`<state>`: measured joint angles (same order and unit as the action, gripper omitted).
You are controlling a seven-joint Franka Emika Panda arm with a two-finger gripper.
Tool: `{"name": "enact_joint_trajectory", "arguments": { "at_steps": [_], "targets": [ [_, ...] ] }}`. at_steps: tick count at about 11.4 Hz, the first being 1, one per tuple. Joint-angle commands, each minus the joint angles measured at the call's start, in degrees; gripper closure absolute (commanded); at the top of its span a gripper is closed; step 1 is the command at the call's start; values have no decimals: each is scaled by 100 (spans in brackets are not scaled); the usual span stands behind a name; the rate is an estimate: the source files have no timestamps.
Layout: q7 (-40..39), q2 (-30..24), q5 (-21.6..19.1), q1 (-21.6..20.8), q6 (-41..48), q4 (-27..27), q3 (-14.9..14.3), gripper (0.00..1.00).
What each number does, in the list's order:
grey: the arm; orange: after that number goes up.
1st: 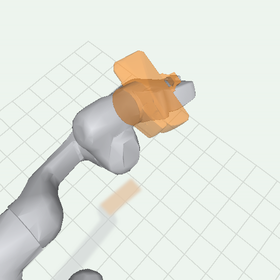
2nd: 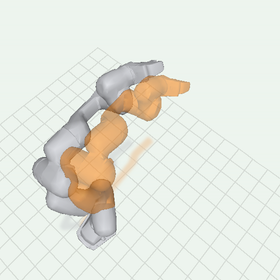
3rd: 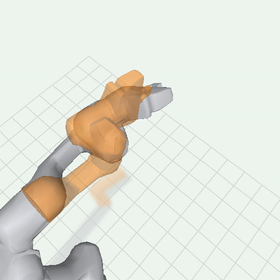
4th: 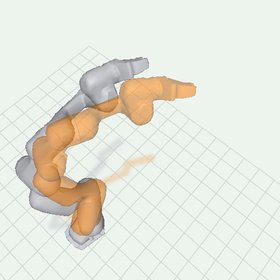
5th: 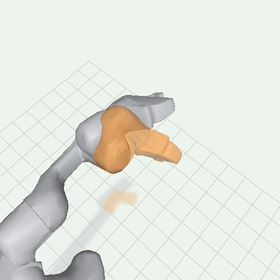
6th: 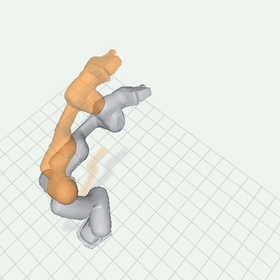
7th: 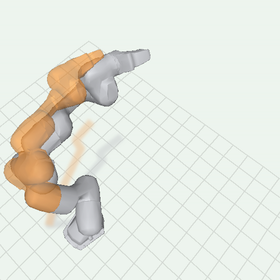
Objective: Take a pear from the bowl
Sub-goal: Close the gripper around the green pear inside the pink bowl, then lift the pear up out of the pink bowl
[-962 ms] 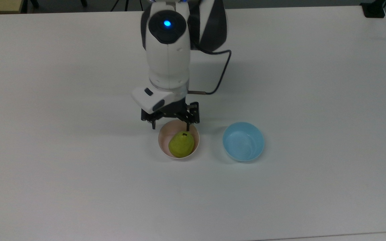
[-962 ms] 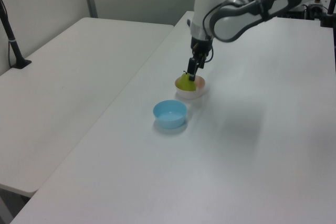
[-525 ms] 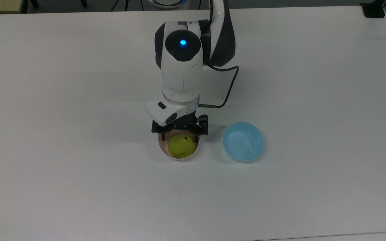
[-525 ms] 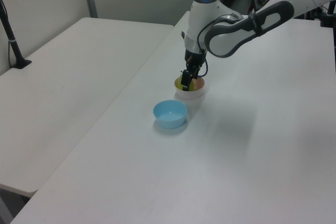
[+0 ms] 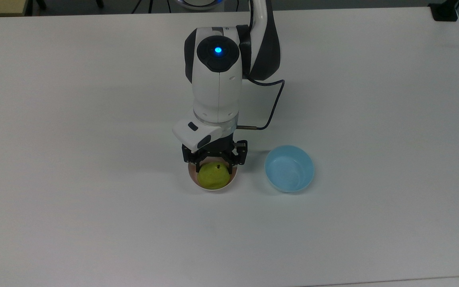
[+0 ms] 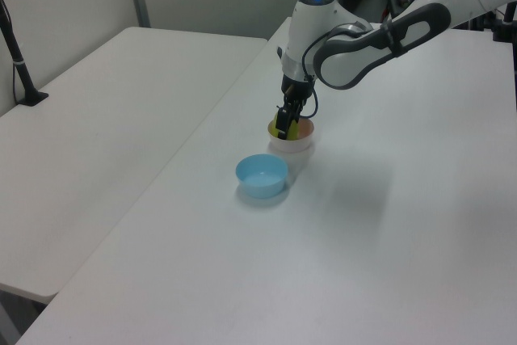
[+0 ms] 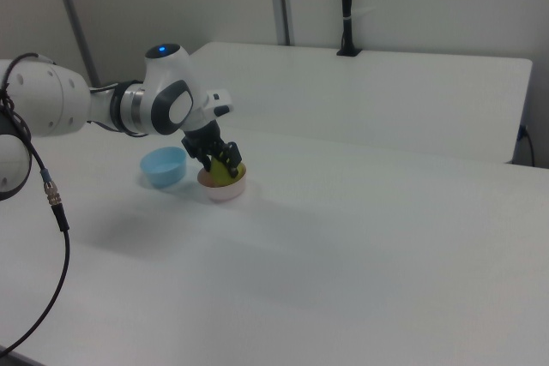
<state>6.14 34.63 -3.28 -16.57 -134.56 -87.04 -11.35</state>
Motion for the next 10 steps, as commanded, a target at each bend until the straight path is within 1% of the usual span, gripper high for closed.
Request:
{"name": "enact_joint_trajectory", "arguments": {
  "at_steps": [1,2,4,6,7,8,10],
  "targets": [
    [62,-840,-85,-22,26,-198,-25,69],
    [71,-1262,-94,13,69,-434,-25,69],
    [-60,-2053,-94,153,1022,-743,-25,69],
    [-690,-2809,-94,373,1955,-1163,-25,69],
    [-946,-3048,-94,461,2212,-1401,-16,69],
    [-1070,-3163,-86,531,2319,-1577,-16,69],
    [-1413,-3235,-42,602,2364,-1903,-16,69]
  ]
}}
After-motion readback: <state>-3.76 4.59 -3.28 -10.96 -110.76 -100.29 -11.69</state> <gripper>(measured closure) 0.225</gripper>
